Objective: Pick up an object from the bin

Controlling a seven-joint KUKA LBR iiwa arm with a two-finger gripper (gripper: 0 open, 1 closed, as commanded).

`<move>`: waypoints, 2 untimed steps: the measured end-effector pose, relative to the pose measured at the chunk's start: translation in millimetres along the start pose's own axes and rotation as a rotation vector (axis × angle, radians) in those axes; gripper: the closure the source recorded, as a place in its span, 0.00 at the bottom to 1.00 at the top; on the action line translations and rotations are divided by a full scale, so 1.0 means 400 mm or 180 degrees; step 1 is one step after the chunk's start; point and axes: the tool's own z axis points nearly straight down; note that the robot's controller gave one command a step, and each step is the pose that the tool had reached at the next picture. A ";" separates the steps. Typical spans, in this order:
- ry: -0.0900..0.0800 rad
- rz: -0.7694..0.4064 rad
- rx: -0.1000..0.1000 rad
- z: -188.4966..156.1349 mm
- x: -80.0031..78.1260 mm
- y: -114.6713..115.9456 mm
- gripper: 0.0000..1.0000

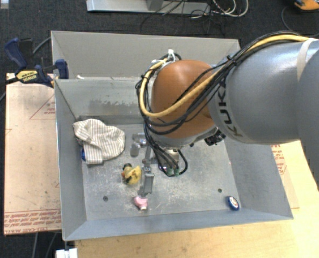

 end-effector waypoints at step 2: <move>-0.0022 0.0143 -0.0010 0.247 0.006 -0.030 0.00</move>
Offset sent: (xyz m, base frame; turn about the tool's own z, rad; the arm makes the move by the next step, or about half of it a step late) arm -0.0055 -0.0152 -0.1186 0.0550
